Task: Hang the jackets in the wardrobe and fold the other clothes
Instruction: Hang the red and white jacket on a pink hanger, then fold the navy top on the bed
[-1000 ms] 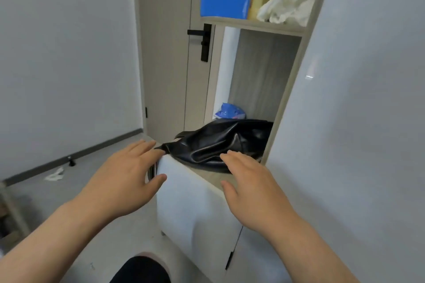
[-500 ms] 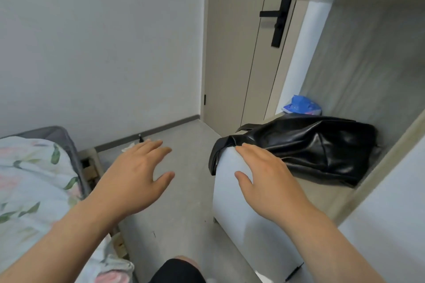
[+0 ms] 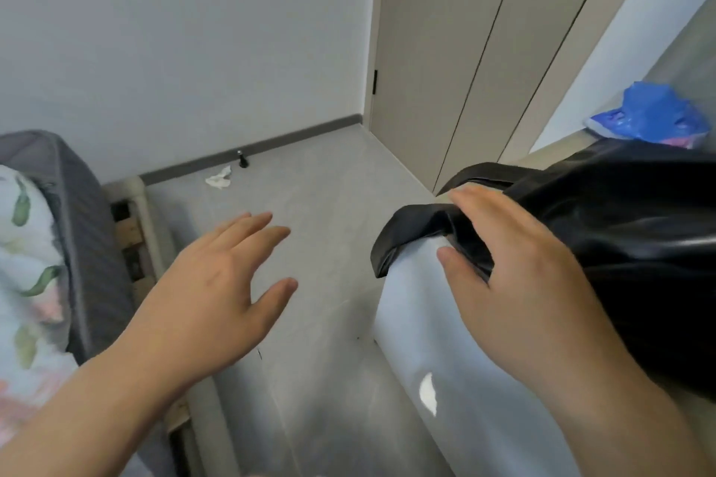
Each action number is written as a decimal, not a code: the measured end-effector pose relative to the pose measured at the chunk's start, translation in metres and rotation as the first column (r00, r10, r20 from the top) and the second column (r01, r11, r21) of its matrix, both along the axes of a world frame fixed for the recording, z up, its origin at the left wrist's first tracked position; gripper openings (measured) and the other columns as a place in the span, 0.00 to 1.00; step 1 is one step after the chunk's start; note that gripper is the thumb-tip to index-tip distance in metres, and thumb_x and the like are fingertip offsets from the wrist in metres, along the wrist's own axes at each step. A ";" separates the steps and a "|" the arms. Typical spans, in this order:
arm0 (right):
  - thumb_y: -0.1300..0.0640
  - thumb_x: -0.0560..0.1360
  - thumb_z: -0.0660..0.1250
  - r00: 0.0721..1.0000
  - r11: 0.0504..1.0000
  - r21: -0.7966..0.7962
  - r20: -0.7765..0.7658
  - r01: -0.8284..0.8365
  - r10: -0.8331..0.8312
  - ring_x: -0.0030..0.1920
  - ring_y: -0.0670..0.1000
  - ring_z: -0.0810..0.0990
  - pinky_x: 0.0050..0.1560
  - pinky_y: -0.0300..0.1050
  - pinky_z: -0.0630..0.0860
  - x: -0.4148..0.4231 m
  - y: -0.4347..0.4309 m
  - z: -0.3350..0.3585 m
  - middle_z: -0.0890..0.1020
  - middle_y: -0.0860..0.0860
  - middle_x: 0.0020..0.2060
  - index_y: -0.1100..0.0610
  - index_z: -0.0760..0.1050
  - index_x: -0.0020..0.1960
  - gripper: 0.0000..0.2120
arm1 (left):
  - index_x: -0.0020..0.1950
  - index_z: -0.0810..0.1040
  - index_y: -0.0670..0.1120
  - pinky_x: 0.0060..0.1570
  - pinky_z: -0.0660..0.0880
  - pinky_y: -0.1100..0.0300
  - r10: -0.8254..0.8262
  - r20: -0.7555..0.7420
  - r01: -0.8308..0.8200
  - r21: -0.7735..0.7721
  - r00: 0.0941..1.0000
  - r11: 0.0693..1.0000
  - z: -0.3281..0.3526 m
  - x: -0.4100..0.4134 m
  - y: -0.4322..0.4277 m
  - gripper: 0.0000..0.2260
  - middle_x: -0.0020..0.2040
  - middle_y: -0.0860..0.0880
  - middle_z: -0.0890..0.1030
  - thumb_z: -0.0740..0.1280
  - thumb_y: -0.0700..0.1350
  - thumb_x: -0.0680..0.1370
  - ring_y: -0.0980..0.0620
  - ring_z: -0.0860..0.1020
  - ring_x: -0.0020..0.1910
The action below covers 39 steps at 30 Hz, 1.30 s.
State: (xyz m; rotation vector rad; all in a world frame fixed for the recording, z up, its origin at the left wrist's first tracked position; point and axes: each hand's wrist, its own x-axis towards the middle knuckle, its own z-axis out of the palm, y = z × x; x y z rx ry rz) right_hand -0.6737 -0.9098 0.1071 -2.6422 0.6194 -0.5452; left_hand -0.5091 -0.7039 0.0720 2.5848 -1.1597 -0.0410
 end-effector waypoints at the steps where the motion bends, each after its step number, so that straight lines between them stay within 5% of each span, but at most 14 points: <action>1: 0.56 0.77 0.69 1.000 1.000 0.013 -0.001 -0.020 0.020 0.65 0.46 0.68 0.63 0.32 0.61 0.010 -0.003 -0.003 0.77 0.49 0.65 0.56 0.74 0.68 0.20 | 0.69 0.76 0.44 0.69 0.62 0.53 0.018 -0.015 -0.018 0.000 1.000 1.000 -0.006 0.006 -0.004 0.23 0.70 0.43 0.74 0.69 0.54 0.78 0.43 0.71 0.71; 9: 0.52 0.76 0.65 0.979 0.976 0.118 -0.070 -0.184 0.193 0.68 0.43 0.67 0.64 0.30 0.57 0.087 0.008 0.004 0.76 0.47 0.68 0.53 0.74 0.69 0.22 | 0.70 0.75 0.43 0.68 0.60 0.55 0.220 -0.139 -0.220 0.012 0.966 0.975 -0.001 0.047 0.005 0.24 0.70 0.43 0.75 0.67 0.55 0.77 0.43 0.71 0.71; 12: 0.49 0.78 0.62 0.936 0.949 0.194 -0.205 -0.248 0.286 0.72 0.41 0.62 0.68 0.29 0.54 0.116 0.017 0.014 0.70 0.44 0.72 0.50 0.70 0.73 0.24 | 0.69 0.75 0.43 0.68 0.60 0.55 0.292 -0.186 -0.292 0.024 0.938 0.956 0.020 0.056 0.025 0.26 0.70 0.43 0.74 0.64 0.56 0.76 0.43 0.70 0.72; 23: 0.51 0.79 0.63 0.756 0.849 0.282 -0.387 -0.448 0.528 0.75 0.44 0.62 0.74 0.39 0.56 0.192 0.071 0.126 0.66 0.45 0.75 0.50 0.65 0.76 0.26 | 0.69 0.76 0.44 0.66 0.62 0.56 0.547 -0.225 -0.550 0.054 0.806 0.833 0.152 0.062 0.120 0.21 0.69 0.44 0.76 0.70 0.49 0.78 0.45 0.72 0.70; 30: 0.49 0.81 0.60 0.632 0.799 0.200 -0.516 -0.567 0.578 0.76 0.42 0.56 0.70 0.34 0.49 0.241 0.113 0.215 0.60 0.41 0.77 0.45 0.59 0.78 0.27 | 0.71 0.74 0.45 0.69 0.62 0.54 0.703 -0.236 -0.705 0.092 0.671 0.703 0.234 0.057 0.211 0.24 0.72 0.45 0.73 0.70 0.50 0.77 0.44 0.69 0.72; 39: 0.47 0.82 0.58 0.446 0.584 0.137 -0.516 -0.800 0.732 0.76 0.42 0.55 0.72 0.35 0.51 0.276 0.197 0.308 0.58 0.40 0.78 0.43 0.57 0.78 0.26 | 0.77 0.66 0.52 0.74 0.58 0.59 0.862 -0.267 -0.882 0.075 0.432 0.466 0.317 0.006 0.295 0.26 0.78 0.54 0.63 0.64 0.57 0.79 0.56 0.58 0.78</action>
